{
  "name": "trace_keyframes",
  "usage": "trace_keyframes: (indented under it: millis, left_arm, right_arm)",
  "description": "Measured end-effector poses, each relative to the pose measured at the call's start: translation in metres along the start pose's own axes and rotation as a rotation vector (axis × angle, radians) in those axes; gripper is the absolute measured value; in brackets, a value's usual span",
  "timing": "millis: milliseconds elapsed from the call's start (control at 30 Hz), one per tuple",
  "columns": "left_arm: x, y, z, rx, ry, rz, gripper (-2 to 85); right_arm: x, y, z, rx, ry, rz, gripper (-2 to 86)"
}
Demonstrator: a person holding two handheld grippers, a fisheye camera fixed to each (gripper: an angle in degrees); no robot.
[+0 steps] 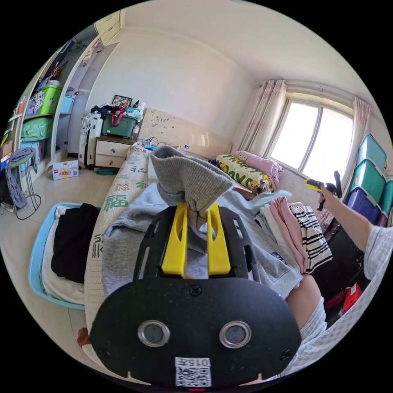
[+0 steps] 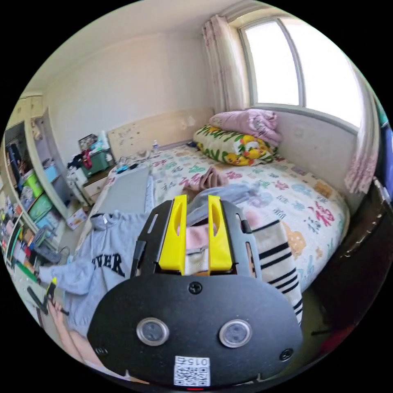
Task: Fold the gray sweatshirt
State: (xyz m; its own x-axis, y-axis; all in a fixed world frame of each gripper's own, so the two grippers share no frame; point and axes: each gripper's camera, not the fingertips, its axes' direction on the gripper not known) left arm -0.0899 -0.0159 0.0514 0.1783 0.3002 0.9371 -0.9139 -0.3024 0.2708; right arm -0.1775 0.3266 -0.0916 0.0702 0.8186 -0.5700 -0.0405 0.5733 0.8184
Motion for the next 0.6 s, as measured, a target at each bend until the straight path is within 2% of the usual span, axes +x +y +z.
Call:
trace_keyframes:
  millis: [167,267,300,333,367,400,433,467,500,600]
  left_arm:
    - [0.004,-0.007,-0.002,-0.024,0.023,0.011,7.3]
    - [-0.008,-0.024,-0.027,0.020,0.039,0.015,7.1]
    - [-0.017,-0.029,-0.038,0.060,0.037,-0.030,7.1]
    - [-0.046,-0.038,-0.064,0.182,0.026,-0.189,7.0]
    - [-0.082,-0.045,-0.095,0.324,-0.024,-0.337,7.1]
    - [-0.101,-0.048,-0.111,0.381,-0.070,-0.406,7.1]
    - [-0.138,-0.050,-0.144,0.449,-0.191,-0.552,7.8]
    - [-0.169,-0.046,-0.175,0.466,-0.301,-0.659,8.5]
    - [-0.180,-0.041,-0.188,0.464,-0.339,-0.695,9.0]
    - [-0.198,-0.004,-0.235,0.405,-0.341,-0.703,10.5]
  right_arm:
    - [0.016,0.139,-0.057,-0.045,-0.205,-0.081,8.2]
    - [0.024,0.189,-0.104,-0.048,-0.221,-0.152,7.9]
    - [0.027,0.197,-0.115,-0.048,-0.216,-0.161,7.9]
    - [0.035,0.211,-0.135,-0.036,-0.206,-0.170,7.9]
    - [0.044,0.223,-0.156,-0.020,-0.204,-0.171,7.9]
    - [0.048,0.229,-0.166,-0.010,-0.206,-0.169,7.9]
    - [0.056,0.242,-0.184,0.010,-0.212,-0.164,7.9]
    - [0.061,0.254,-0.196,0.014,-0.215,-0.175,8.0]
    - [0.061,0.260,-0.200,0.009,-0.214,-0.185,8.1]
    - [0.046,0.280,-0.194,-0.081,-0.184,-0.222,8.9]
